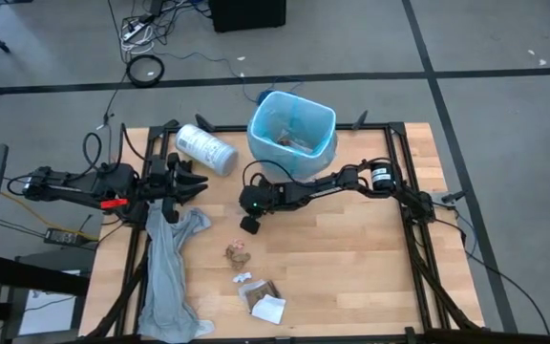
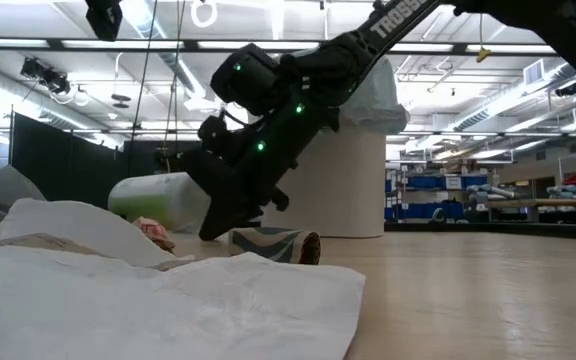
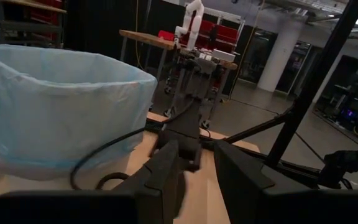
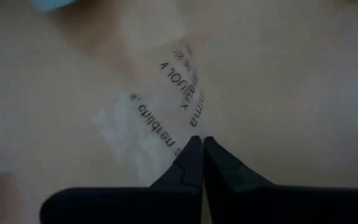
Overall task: Place trash/remove bag and relplace
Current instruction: Put the transparent plastic into the trash bin
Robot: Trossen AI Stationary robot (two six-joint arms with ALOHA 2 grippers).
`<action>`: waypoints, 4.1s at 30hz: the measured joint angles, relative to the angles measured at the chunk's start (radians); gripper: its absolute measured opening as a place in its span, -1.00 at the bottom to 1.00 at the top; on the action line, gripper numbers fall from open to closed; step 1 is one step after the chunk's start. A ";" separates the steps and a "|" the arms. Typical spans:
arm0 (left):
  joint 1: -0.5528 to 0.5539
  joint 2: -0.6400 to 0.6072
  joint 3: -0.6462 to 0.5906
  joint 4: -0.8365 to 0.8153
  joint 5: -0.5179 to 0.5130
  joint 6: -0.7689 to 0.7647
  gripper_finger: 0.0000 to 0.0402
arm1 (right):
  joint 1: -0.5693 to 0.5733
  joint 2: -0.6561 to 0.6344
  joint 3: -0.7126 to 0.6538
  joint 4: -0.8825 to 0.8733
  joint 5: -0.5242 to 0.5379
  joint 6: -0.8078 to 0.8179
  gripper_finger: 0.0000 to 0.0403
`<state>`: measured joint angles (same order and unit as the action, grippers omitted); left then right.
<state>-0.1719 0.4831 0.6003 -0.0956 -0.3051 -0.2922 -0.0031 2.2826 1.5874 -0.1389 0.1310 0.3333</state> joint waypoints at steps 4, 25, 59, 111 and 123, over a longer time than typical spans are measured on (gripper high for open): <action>0.000 0.000 0.000 0.003 -0.016 0.000 -0.44 | 0.036 -0.067 -0.003 -0.014 -0.025 0.032 -1.00; 0.000 0.000 0.000 0.015 -0.052 0.000 -0.44 | 0.066 -0.692 0.002 -0.237 0.297 -0.236 -0.96; 0.000 -0.001 0.000 -0.005 -0.032 0.000 -0.44 | 0.051 0.036 0.003 0.340 -0.012 -0.171 0.33; 0.000 0.002 0.000 -0.009 -0.031 -0.003 -0.44 | 0.132 -0.436 0.000 -0.199 0.304 -0.163 -1.00; 0.000 0.011 0.000 -0.007 -0.043 -0.001 -0.44 | 0.018 -0.732 0.001 -0.263 0.616 -0.416 -1.00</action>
<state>-0.1719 0.4944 0.6006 -0.1026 -0.3485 -0.2928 0.0150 1.5508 1.5883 -0.4024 0.7465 -0.0827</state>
